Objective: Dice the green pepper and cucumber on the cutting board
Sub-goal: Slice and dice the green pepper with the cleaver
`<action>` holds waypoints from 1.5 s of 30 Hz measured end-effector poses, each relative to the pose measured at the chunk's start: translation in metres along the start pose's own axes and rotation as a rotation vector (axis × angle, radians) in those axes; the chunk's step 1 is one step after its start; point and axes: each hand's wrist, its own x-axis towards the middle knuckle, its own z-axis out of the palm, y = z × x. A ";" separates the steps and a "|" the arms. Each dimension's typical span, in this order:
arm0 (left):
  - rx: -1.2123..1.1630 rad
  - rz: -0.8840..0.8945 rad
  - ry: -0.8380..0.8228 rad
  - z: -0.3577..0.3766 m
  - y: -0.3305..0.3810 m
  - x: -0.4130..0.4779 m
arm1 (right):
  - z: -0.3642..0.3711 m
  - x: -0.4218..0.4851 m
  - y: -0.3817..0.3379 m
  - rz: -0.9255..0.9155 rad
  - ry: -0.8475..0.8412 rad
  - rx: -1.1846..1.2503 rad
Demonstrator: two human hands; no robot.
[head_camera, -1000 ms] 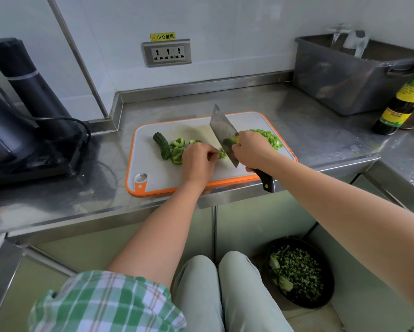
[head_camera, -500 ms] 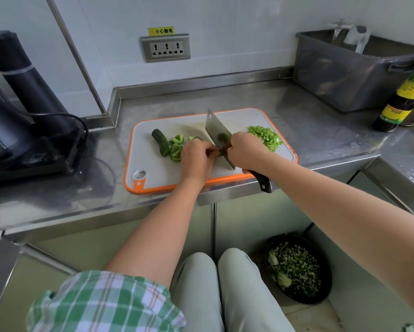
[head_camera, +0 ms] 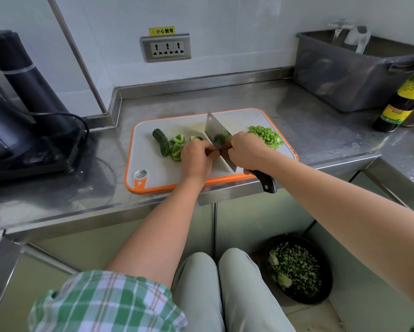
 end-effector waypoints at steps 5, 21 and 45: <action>0.068 0.004 -0.025 0.000 -0.001 0.002 | 0.006 0.009 -0.001 0.034 0.045 0.036; 0.077 -0.012 -0.020 0.000 0.000 0.002 | -0.004 0.000 0.004 0.036 0.047 0.058; 0.414 -0.009 -0.061 0.016 0.008 0.014 | -0.014 0.009 0.043 0.146 0.101 0.340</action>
